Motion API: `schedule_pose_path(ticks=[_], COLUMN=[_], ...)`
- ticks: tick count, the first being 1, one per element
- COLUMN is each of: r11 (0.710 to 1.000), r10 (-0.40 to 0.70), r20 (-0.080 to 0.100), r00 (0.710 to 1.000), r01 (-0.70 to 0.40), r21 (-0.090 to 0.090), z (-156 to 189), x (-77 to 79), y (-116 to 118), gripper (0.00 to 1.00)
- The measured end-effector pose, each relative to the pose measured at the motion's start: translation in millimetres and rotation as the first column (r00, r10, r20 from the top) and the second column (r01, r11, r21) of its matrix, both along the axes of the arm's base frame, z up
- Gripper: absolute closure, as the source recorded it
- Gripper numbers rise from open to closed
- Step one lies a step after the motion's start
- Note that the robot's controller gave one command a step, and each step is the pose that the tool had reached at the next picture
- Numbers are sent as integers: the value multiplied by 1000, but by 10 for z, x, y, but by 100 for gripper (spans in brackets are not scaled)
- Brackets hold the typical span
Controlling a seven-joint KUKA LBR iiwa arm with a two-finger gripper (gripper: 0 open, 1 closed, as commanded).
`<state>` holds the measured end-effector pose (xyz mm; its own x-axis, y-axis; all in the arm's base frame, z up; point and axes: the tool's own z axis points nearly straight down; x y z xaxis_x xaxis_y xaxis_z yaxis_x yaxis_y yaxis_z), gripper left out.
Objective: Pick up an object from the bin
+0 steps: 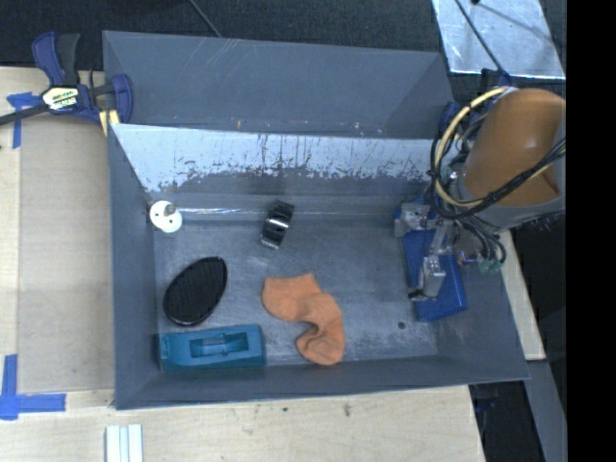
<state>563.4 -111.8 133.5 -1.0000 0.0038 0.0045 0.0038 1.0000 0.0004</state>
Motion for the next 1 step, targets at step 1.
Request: schedule_pose_path(ticks=[1], r11=[1000], r10=[3], r20=[8], r00=[1000], r01=[-3], r21=[-1], z=[49], x=[17], y=[3], gripper=[0])
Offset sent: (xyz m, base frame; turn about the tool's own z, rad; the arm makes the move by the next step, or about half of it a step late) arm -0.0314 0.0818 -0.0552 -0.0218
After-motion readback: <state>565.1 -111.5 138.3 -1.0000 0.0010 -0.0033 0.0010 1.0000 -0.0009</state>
